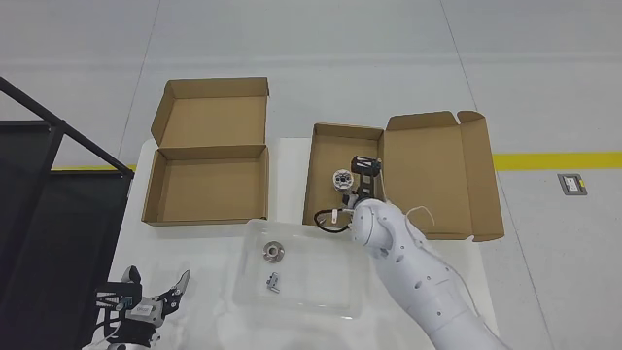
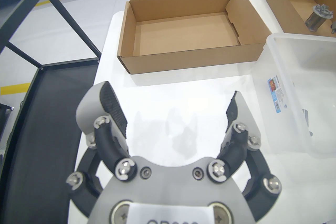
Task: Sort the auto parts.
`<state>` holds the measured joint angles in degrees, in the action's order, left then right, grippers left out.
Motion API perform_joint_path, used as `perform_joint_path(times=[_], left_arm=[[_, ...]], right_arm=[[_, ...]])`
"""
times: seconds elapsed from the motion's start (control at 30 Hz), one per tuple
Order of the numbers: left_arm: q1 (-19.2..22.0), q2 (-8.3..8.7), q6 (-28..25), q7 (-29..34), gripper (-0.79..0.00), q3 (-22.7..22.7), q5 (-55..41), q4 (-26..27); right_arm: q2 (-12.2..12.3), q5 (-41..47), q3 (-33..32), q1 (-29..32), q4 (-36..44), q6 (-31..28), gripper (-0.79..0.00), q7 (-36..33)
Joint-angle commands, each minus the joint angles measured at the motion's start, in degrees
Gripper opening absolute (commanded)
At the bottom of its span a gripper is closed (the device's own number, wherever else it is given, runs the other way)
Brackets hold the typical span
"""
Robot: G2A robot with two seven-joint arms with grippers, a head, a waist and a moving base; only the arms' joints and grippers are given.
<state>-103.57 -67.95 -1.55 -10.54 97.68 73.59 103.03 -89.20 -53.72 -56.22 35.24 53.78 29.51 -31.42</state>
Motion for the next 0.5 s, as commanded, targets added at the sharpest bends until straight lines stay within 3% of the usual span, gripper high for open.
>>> perform_joint_path(times=[0.0,0.03,0.13,0.23,0.47], left_arm=[[0.0,0.0,0.0,0.0,0.0,0.0,0.0,0.0],[0.0,0.0,0.0,0.0,0.0,0.0,0.0,0.0],[0.0,0.0,0.0,0.0,0.0,0.0,0.0,0.0],[0.0,0.0,0.0,0.0,0.0,0.0,0.0,0.0],[0.0,0.0,0.0,0.0,0.0,0.0,0.0,0.0]], right_arm=[[-0.1,0.3,-0.3,-0.4,-1.1,0.1,-0.785,0.2],[-0.2,0.5,-0.4,-0.5,-1.5,0.0,-0.785,0.3],[-0.4,0.8,-0.7,-0.9,-2.5,-0.3,-0.656,0.4],[-0.5,0.8,-1.1,-1.1,-3.0,-0.5,-0.591,0.4],[-0.6,0.2,-1.7,-0.6,-2.2,-0.4,-0.557,0.6]])
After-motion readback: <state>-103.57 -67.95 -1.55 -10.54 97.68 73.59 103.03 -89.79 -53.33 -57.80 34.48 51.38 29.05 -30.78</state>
